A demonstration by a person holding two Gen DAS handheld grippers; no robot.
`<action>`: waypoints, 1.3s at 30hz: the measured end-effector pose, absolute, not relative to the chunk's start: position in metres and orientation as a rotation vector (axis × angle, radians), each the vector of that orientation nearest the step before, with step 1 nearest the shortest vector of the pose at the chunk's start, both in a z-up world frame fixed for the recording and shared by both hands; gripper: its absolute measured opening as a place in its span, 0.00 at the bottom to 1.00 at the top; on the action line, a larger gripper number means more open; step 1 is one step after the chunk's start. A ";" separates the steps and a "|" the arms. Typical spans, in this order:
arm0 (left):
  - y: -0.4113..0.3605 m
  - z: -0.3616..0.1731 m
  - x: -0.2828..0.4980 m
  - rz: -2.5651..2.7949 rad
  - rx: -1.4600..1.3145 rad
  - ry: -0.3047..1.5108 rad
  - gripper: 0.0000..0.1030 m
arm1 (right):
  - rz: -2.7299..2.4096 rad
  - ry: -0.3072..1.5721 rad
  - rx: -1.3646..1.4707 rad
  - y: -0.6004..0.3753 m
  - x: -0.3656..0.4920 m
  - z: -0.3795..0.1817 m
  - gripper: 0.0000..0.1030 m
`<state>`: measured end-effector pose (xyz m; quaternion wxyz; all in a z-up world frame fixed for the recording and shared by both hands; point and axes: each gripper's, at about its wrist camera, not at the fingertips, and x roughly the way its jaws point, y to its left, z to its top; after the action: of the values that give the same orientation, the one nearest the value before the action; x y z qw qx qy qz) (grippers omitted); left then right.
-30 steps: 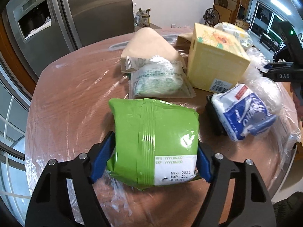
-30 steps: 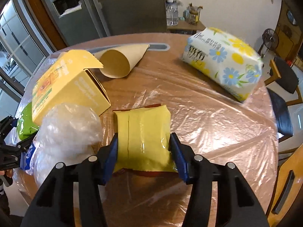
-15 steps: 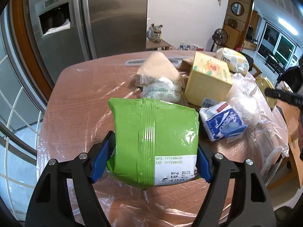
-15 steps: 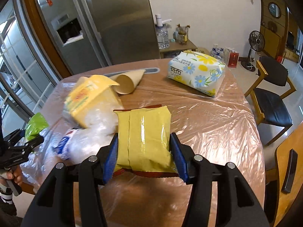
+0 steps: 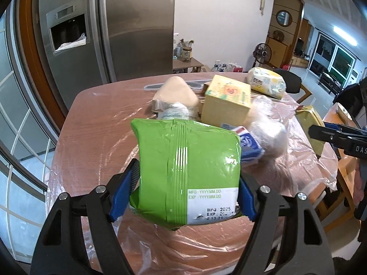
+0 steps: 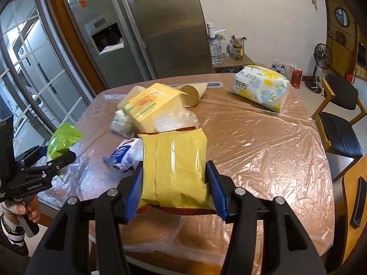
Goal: Collect trash
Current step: 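Carry both packets over the black trash bin with both tools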
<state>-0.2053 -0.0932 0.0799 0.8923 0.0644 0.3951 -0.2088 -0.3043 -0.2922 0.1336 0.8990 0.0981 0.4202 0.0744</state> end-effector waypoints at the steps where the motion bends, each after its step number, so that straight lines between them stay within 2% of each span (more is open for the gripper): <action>1: -0.095 0.081 -0.209 -0.445 0.139 0.817 0.75 | 0.158 0.867 0.206 -0.290 -0.308 0.135 0.50; 20: -0.109 0.083 -0.260 -0.454 0.149 0.795 0.75 | 0.271 0.897 0.183 -0.281 -0.341 0.128 0.50; 39: -0.145 0.060 -0.339 -0.517 0.266 0.904 0.75 | 0.410 1.015 0.120 -0.273 -0.408 0.099 0.50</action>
<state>-0.3394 -0.1451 0.0603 0.8589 0.1267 0.4307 -0.2464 -0.4083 -0.2729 0.0994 0.8522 0.0571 0.4822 0.1950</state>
